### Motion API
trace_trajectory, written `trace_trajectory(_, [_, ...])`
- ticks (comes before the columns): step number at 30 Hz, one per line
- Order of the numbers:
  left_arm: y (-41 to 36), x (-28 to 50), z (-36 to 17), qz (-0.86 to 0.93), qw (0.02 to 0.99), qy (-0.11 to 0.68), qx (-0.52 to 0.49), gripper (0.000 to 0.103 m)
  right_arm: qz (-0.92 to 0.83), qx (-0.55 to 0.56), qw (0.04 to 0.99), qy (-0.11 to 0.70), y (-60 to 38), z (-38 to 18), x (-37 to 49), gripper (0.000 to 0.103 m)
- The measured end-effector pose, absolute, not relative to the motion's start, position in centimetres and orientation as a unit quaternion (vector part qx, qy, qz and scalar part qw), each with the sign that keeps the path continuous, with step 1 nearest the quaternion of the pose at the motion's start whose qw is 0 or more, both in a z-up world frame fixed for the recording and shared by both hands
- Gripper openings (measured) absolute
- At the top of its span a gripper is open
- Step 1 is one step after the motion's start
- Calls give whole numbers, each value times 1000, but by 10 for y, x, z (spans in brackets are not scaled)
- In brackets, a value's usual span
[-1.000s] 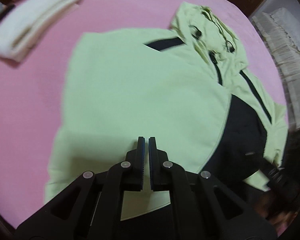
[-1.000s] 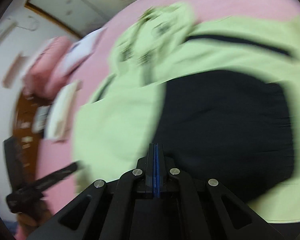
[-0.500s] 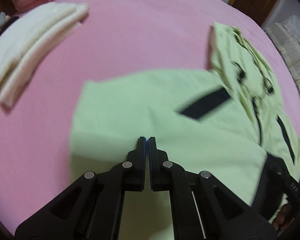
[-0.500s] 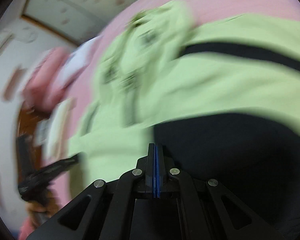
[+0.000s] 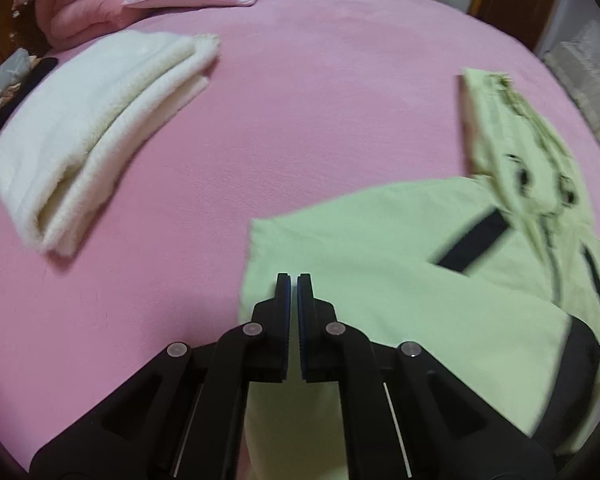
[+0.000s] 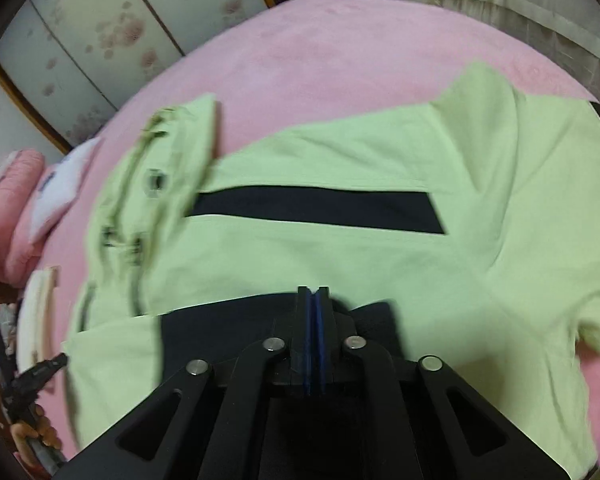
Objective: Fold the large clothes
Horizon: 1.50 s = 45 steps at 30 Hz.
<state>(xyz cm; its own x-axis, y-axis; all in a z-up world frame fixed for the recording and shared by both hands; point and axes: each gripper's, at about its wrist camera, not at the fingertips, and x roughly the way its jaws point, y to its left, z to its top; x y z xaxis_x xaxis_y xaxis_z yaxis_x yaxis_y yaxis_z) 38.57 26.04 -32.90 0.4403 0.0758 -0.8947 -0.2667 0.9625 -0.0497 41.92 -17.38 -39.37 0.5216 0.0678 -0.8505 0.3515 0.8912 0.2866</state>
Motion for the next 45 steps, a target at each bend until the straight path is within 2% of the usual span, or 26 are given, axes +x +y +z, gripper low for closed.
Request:
trace_trajectory(1, [256, 378, -323, 93, 844, 521, -90, 3, -83, 224, 845, 478, -174, -381, 402, 9])
trace_trajectory(3, [243, 364, -312, 80, 843, 526, -81, 3, -85, 237, 845, 473, -158, -362, 388, 26])
trace_trajectory(5, [231, 345, -300, 72, 843, 529, -64, 3, -82, 246, 845, 468, -135, -344, 372, 33])
trace_trajectory(8, [218, 315, -286, 71, 835, 544, -34, 3, -74, 247, 842, 475, -97, -325, 342, 35])
trace_trajectory(10, [217, 294, -280, 75, 820, 566, -52, 3, -68, 238, 839, 485, -73, -316, 318, 41])
trace_trajectory(12, [216, 272, -277, 69, 806, 584, -75, 3, -57, 222, 837, 497, -47, -312, 297, 69])
trace_trajectory(15, [216, 243, -274, 61, 795, 599, -74, 3, -60, 195, 843, 497, -20, -307, 261, 85])
trace_trajectory(18, [220, 221, -275, 53, 783, 613, -88, 7, -51, 177, 840, 510, 6, -309, 230, 88])
trace_trajectory(19, [221, 215, -276, 50, 777, 620, -95, 20, -48, 174, 836, 518, 13, -311, 218, 88])
trace_trajectory(20, [223, 209, -279, 49, 770, 628, -100, 48, -46, 173, 832, 525, 18, -314, 209, 88])
trace_trajectory(22, [225, 198, -282, 46, 760, 639, -113, 74, -44, 179, 822, 538, 26, -321, 190, 88])
trace_trajectory(31, [202, 150, -304, 35, 709, 698, -95, 77, -71, 201, 804, 555, 19, -338, 122, 89])
trace_trajectory(36, [155, 123, -306, 25, 689, 723, -23, 77, -82, 203, 801, 557, -10, -336, 99, 89])
trace_trajectory(45, [42, 96, -288, 21, 678, 735, 18, 78, -71, 226, 785, 572, -108, -339, 70, 89])
